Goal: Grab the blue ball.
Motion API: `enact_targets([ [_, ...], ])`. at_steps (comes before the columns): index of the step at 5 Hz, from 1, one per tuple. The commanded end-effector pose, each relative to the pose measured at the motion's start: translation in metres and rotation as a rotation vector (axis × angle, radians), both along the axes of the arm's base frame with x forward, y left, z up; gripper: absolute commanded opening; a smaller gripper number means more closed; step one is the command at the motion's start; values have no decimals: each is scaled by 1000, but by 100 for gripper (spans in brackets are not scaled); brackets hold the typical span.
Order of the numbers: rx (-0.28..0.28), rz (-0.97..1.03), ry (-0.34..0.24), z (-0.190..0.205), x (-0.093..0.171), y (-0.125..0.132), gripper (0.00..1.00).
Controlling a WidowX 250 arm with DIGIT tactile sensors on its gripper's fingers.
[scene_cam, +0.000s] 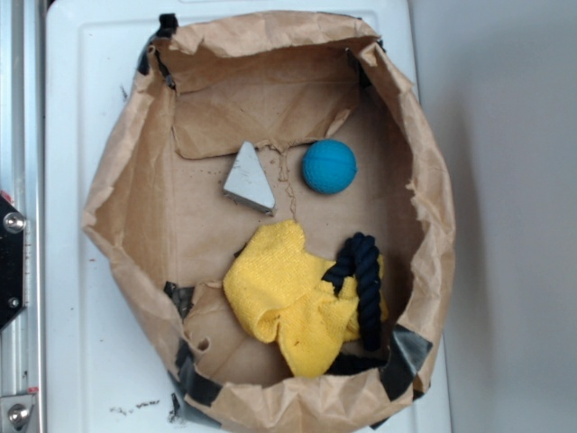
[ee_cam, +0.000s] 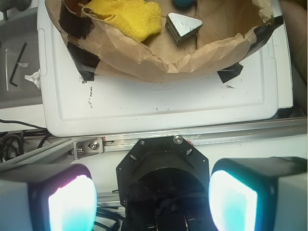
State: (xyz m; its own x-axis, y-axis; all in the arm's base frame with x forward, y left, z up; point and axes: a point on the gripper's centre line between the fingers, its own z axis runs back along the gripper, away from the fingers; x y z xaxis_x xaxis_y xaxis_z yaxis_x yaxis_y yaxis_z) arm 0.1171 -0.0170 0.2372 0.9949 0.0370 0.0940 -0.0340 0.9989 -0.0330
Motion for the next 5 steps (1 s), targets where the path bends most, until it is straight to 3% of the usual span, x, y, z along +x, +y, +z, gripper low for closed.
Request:
enact_targets([
  [1,0,0,0,0,0,0,100],
  [4,0,0,0,0,0,0,100],
  [5,-11,66,-30,4,45,1,100],
])
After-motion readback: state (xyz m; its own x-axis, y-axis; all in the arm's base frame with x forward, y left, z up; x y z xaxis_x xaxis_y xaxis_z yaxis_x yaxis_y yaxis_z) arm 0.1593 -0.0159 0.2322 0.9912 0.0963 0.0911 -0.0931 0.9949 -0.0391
